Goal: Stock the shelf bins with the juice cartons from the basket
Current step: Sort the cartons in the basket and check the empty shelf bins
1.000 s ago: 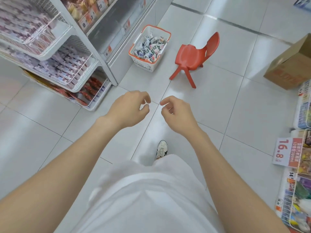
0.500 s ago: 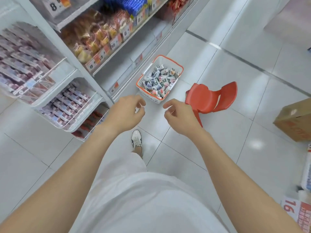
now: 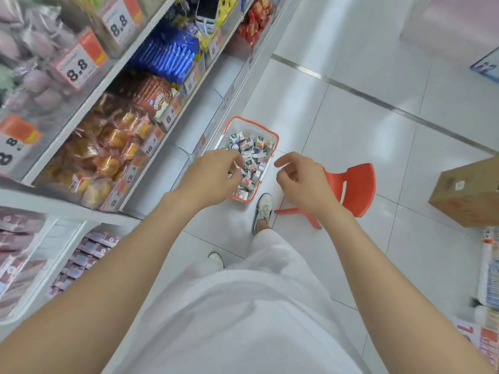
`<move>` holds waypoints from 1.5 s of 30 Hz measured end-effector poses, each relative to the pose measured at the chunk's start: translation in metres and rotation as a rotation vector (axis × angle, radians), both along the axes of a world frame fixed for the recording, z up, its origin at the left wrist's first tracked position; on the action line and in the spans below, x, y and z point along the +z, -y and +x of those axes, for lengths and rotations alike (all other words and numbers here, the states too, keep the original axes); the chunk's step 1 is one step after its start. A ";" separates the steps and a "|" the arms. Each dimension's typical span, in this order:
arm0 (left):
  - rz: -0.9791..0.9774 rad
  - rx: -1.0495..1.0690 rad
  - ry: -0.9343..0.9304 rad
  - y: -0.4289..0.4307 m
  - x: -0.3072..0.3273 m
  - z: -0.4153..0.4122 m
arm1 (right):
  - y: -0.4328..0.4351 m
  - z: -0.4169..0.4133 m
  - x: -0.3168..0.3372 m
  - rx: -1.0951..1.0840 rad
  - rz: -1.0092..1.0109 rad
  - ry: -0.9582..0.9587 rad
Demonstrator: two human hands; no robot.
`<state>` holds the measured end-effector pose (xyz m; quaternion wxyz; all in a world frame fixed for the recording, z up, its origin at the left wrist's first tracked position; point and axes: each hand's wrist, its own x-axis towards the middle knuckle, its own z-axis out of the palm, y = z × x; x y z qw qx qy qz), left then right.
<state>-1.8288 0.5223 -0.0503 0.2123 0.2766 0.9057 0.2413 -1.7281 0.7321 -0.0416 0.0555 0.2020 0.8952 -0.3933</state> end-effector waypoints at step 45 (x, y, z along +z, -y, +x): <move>0.074 1.263 0.256 -0.192 -0.228 -0.260 | -0.133 -0.534 -0.255 1.539 0.170 0.257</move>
